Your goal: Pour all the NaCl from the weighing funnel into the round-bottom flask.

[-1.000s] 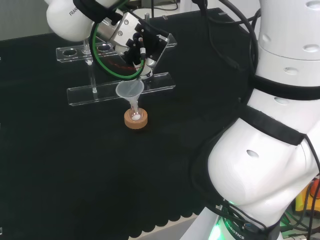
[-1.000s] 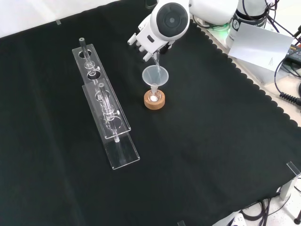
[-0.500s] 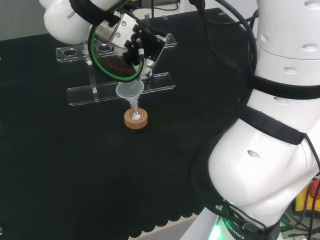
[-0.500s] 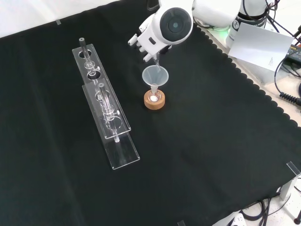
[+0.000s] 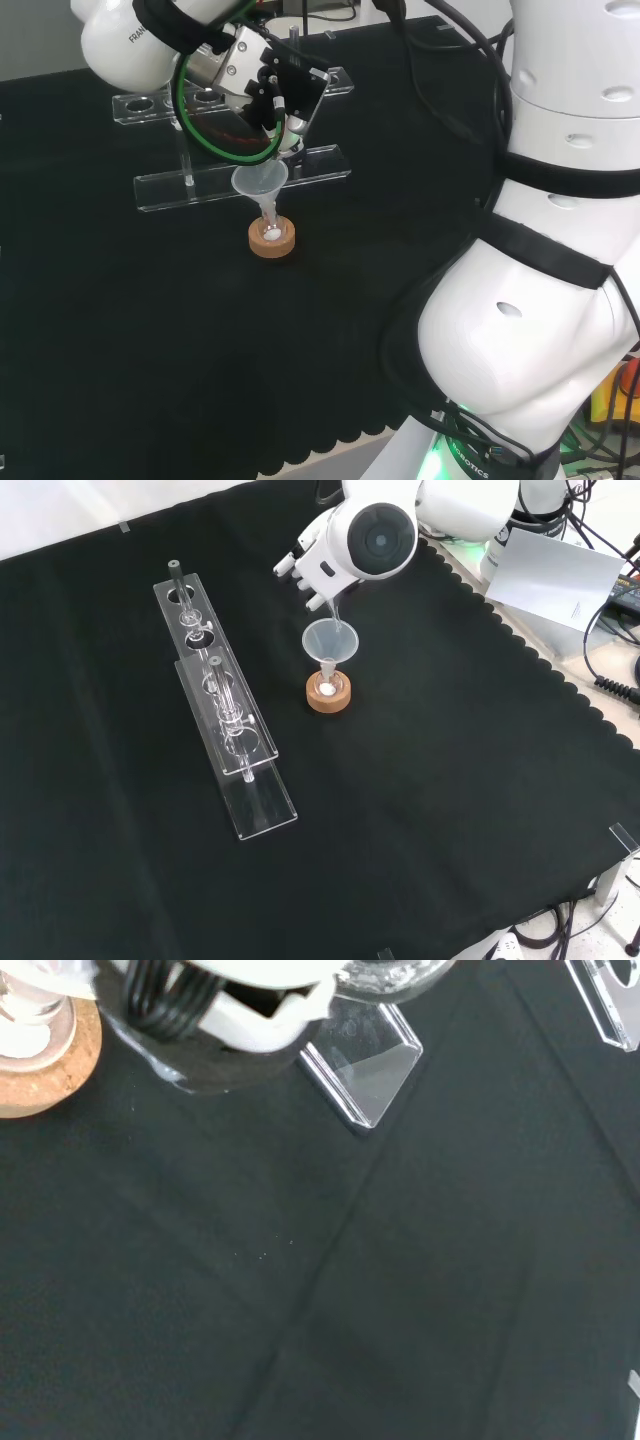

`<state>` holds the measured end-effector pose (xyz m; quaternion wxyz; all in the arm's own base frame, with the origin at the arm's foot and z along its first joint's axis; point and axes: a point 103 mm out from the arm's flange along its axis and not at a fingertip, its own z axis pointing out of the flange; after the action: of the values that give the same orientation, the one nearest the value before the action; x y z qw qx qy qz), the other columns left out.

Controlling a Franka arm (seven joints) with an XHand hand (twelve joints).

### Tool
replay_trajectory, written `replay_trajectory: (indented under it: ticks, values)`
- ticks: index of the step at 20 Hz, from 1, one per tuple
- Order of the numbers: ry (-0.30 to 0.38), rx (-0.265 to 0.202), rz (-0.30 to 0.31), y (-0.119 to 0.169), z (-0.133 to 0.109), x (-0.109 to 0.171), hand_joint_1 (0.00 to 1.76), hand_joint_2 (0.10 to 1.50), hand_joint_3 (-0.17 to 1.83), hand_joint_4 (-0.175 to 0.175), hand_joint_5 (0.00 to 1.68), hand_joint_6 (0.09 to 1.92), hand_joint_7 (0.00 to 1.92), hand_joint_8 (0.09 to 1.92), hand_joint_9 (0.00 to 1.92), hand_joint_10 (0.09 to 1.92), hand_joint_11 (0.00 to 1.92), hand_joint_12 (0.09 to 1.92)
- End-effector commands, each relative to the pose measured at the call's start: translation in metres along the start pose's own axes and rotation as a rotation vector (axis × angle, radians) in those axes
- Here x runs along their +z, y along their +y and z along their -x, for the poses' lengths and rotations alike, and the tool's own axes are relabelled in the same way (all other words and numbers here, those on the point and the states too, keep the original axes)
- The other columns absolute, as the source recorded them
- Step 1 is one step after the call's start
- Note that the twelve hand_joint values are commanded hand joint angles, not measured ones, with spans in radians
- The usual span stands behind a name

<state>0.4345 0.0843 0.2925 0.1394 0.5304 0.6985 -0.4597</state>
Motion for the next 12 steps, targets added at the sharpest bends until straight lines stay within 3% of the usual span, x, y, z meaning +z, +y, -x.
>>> replay_trajectory:
  ticks: [1,12]
  values:
    - [-0.023,-0.011,0.003,0.002,0.003,0.002,1.07,0.74,0.66,0.175,1.08,1.00,1.12,0.70,1.13,0.40,0.74,1.11]
    - [-0.064,-0.006,-0.012,0.001,-0.002,-0.010,1.07,0.74,0.66,0.175,1.08,1.00,1.11,0.70,1.13,0.40,0.74,1.11]
